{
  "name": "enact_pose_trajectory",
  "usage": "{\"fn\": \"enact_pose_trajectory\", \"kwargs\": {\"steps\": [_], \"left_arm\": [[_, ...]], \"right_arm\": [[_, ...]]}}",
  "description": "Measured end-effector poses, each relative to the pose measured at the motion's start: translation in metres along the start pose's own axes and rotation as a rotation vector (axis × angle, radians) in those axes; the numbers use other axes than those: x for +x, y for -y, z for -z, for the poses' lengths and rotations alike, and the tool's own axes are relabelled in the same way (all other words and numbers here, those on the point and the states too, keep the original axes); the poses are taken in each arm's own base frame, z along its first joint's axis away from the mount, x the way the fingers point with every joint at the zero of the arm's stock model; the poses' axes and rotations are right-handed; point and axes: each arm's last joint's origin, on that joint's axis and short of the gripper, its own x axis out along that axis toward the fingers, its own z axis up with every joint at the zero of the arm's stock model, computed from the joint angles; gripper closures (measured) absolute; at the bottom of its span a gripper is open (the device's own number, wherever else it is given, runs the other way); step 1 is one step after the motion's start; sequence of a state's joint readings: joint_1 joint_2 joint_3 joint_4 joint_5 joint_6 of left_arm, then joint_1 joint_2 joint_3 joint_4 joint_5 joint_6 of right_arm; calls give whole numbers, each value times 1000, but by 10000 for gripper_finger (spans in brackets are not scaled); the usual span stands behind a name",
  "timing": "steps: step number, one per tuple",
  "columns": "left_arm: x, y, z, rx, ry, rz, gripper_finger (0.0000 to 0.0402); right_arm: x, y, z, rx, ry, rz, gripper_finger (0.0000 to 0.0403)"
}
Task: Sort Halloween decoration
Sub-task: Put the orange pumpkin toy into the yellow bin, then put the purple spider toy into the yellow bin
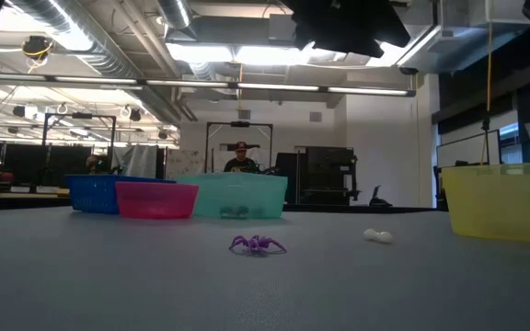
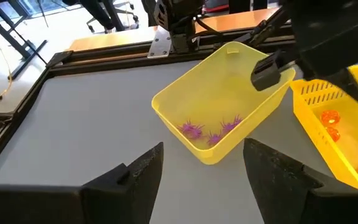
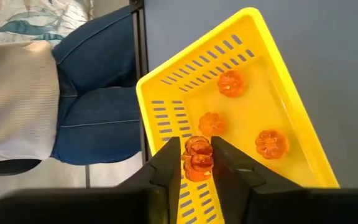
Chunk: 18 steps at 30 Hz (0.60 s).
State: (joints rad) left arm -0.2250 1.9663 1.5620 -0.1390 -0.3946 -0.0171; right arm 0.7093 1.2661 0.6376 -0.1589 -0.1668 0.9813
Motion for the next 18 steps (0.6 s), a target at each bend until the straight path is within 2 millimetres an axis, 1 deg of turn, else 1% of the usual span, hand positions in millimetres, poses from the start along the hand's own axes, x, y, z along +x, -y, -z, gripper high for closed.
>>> {"fn": "enact_pose_trajectory", "kwargs": {"steps": [7,10,13,16,18], "left_arm": [[-2,5,0,6,0,9,195],[-2,5,0,6,-1,10,195],[-2,7,1,7,-6,61,195],[-3,10,3,12,-26,176,195],[-3,12,7,25,-69,253,195]], "right_arm": [[2,1,0,8,-2,9,248],[2,1,0,8,-2,9,224],[2,1,0,8,-2,9,212],[2,1,0,8,-2,9,211],[2,1,0,9,-2,9,211]]}}
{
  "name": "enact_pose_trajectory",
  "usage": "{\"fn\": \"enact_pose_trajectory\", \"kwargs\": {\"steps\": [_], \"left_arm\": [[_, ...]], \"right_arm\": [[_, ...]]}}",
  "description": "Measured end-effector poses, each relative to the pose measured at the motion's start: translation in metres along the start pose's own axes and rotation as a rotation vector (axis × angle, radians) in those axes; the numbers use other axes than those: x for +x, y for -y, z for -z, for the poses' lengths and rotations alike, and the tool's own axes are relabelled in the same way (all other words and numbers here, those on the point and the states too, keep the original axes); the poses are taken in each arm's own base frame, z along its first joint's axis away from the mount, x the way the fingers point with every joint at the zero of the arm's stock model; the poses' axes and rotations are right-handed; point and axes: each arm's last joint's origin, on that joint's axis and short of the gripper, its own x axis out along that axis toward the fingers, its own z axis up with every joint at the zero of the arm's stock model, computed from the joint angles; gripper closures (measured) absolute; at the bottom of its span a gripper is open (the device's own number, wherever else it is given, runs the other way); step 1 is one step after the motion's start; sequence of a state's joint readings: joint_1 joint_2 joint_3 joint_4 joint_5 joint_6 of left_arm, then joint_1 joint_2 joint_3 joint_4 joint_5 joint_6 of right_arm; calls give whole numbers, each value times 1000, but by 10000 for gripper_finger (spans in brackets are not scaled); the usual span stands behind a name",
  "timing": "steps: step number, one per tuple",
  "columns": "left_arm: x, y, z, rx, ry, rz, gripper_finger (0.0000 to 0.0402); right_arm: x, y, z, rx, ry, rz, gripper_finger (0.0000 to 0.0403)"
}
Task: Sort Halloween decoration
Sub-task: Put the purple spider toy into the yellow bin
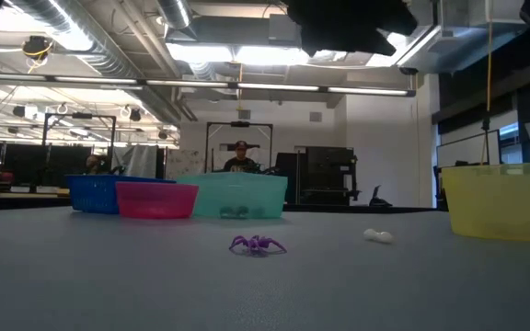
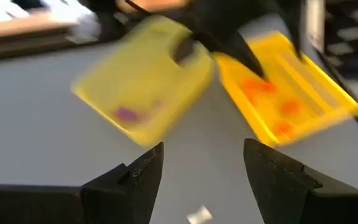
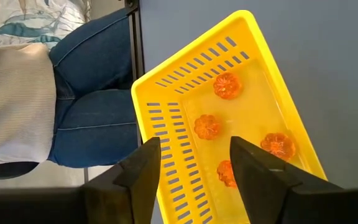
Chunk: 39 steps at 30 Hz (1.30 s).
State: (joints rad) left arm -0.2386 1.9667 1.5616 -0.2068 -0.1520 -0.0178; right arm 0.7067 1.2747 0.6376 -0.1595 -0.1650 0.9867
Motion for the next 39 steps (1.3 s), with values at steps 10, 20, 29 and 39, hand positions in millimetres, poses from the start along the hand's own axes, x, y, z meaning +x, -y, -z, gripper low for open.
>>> {"fn": "enact_pose_trajectory", "kwargs": {"steps": [10,20,29,39], "left_arm": [[1,15,32,31,-294,209,195],[9,37,79,72,-389,263,195],[16,36,113,147,-364,279,195],[20,37,138,139,-308,306,195]], "right_arm": [[0,0,-1,1,25,17,214],[0,1,-2,1,66,42,214],[0,1,-2,0,67,43,214],[0,1,-2,0,67,43,214]]}}
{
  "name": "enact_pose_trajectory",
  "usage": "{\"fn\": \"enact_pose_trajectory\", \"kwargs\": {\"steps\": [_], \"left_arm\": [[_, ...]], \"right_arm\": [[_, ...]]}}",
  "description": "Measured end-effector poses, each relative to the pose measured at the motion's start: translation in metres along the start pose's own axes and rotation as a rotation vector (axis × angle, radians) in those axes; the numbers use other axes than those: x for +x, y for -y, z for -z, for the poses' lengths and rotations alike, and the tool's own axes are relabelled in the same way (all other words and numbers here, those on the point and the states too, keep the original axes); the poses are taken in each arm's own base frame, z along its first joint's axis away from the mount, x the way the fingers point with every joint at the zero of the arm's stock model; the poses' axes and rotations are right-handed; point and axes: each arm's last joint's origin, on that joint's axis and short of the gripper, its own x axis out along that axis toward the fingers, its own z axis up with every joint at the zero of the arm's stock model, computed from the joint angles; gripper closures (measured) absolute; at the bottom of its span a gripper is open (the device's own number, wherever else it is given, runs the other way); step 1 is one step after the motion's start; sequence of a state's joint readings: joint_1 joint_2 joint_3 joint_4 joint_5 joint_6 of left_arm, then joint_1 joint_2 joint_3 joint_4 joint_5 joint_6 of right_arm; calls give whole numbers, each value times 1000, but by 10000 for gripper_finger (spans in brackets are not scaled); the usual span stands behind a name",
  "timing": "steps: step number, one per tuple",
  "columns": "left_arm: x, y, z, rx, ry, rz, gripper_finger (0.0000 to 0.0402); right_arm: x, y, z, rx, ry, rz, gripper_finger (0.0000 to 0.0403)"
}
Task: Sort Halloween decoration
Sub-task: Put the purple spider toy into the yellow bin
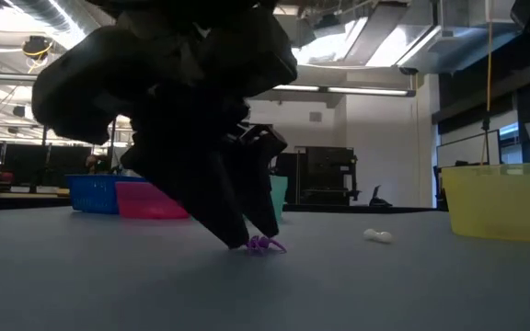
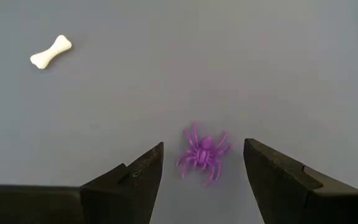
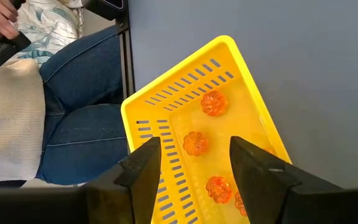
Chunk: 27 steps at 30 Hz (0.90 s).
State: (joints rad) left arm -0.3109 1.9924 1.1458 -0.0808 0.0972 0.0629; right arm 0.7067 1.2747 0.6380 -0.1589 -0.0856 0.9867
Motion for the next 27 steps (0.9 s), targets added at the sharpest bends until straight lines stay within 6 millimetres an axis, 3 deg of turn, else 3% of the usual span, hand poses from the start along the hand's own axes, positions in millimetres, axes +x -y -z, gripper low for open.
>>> {"fn": "enact_pose_trajectory", "kwargs": {"steps": [20,27], "left_arm": [[2,0,6,-75,7,1,196],[2,0,6,-109,6,-1,229]], "right_arm": [[0,0,0,0,16,10,214],[0,0,0,0,16,11,214]]}}
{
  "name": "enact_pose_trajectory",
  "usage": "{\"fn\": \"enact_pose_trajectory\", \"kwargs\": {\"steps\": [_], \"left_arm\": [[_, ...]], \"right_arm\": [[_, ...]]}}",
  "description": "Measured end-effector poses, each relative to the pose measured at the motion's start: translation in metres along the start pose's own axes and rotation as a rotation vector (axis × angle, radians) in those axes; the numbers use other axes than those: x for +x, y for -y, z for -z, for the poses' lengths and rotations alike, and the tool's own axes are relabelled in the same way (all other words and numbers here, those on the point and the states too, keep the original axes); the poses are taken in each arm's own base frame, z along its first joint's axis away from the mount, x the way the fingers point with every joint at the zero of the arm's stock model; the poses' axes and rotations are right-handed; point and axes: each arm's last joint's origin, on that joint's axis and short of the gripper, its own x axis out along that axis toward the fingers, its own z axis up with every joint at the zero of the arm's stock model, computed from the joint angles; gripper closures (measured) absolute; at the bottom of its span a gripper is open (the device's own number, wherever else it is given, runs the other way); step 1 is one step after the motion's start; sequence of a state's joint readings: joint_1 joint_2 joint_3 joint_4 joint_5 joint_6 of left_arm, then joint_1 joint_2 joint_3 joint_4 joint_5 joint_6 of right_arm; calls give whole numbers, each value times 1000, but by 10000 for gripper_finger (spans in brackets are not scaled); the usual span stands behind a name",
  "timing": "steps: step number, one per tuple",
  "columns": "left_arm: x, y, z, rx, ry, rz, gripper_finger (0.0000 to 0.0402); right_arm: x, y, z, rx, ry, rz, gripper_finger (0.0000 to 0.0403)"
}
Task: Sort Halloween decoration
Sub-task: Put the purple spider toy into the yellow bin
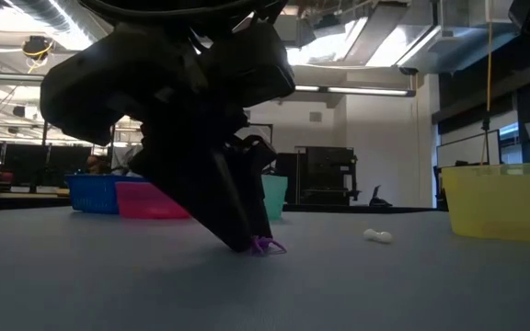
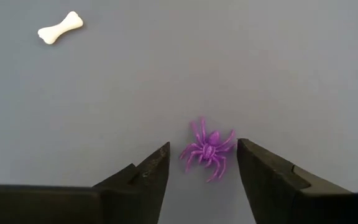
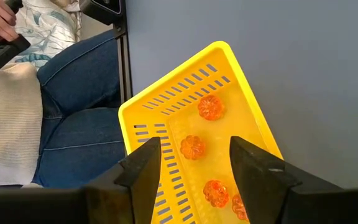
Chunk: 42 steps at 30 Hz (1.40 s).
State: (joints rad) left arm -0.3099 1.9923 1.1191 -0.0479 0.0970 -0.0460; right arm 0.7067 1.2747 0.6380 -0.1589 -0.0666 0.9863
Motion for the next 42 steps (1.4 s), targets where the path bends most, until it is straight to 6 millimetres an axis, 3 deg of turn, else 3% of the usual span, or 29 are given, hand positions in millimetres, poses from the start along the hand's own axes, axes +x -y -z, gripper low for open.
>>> {"fn": "enact_pose_trajectory", "kwargs": {"steps": [17,31,42], "left_arm": [[0,8,1,19,-4,3,312],[1,9,1,20,-4,5,318],[0,9,-6,24,69,-33,318]], "right_arm": [[0,0,0,0,6,4,214],[0,-1,-1,1,11,-4,214],[-2,-16,-11,-10,116,-162,214]]}}
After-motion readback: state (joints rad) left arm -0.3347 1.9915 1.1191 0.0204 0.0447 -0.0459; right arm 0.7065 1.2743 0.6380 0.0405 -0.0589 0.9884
